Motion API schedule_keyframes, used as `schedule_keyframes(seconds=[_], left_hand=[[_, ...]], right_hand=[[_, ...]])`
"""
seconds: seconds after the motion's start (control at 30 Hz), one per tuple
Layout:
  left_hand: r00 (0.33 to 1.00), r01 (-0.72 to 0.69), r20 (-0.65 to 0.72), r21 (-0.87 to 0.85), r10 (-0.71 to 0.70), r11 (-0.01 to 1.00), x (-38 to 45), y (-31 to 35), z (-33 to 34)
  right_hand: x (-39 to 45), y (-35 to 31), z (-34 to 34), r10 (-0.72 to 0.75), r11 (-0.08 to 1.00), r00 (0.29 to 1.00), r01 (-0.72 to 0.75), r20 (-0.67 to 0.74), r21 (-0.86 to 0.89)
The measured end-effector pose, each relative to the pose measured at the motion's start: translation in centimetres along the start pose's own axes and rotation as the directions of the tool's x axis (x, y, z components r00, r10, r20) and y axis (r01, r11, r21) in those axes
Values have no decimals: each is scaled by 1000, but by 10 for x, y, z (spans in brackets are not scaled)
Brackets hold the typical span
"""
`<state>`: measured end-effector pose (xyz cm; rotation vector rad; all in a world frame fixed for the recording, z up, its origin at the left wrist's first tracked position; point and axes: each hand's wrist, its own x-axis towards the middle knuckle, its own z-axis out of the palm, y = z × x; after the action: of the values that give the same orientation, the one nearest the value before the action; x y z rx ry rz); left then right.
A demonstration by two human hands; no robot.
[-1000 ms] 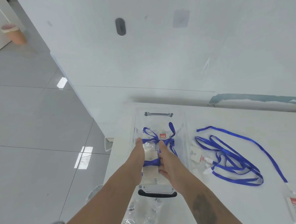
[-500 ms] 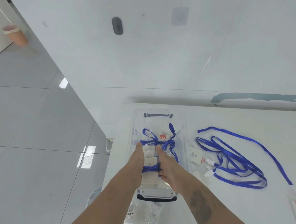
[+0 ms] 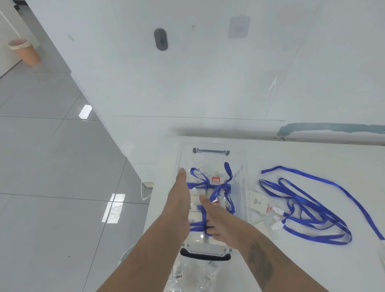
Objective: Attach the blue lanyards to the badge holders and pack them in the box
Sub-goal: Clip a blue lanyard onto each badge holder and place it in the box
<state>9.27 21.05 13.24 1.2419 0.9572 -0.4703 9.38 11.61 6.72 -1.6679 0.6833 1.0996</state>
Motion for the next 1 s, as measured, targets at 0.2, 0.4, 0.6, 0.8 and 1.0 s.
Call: schedule_keyframes(seconds=[0.2,0.4,0.6,0.8,1.0], left_hand=[[980,-199,33,23,198,980,-2,-1,-8],[919,-386,113,63,378,920,-20,9,-3],[868,-457,213,-7,448,889,-50,6,32],[851,-494,193,-24,489,869,-72,-6,93],[870,-490,49,-5,490,872,-76,-24,161]], right_hand=[[-31,-6,-11,-54,996,996,58,-68,69],[-82,1,-38,-221,925,950,275,-219,261],[-146,17,-98,-382,744,832,535,-403,399],[-148,36,-178,-392,701,815,565,-426,436],[-135,57,-247,-431,760,835,540,-341,362]])
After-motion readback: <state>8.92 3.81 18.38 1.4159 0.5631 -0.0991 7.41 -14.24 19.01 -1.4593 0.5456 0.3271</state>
